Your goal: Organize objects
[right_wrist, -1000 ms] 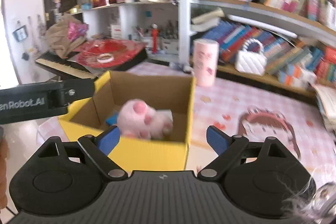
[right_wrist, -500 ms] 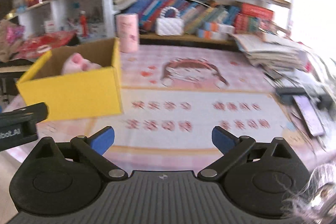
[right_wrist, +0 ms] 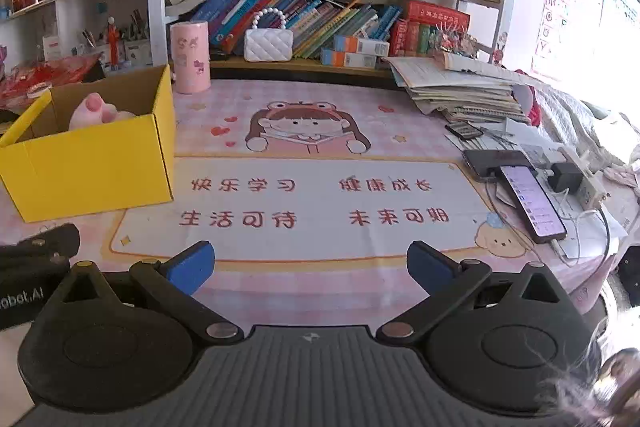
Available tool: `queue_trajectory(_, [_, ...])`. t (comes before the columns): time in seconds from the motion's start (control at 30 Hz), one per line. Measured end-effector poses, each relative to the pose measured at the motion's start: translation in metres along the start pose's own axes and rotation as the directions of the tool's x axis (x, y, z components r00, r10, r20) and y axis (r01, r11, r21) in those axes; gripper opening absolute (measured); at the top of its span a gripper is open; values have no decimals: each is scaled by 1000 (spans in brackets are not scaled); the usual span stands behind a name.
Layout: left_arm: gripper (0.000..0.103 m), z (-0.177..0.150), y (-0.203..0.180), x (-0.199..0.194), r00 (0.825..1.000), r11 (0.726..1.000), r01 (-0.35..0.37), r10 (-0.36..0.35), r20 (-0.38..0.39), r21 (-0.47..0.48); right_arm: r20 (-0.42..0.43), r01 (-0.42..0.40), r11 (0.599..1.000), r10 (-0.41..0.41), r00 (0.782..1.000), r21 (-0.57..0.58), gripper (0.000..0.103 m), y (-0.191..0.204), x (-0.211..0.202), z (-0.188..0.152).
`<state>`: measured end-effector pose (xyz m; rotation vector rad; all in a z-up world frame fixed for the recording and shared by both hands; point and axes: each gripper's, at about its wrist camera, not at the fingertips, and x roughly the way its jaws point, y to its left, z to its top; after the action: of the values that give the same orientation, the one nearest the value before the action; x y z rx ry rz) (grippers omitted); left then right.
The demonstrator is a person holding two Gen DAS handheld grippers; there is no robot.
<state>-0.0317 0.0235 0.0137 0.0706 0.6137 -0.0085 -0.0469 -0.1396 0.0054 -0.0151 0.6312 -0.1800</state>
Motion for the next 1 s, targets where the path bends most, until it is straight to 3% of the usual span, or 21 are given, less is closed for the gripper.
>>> queue_trajectory(0.33, [102,-4,-11,0,997,997,-76,76,-30,11,-29,30,1000,-30,999,0,103,0,1,-3])
queue_trajectory(1.0, [102,-9,-14,-1,993,995,-97,98,-62,7,-61,55,998,-55,997,7,103,-2,2,-9])
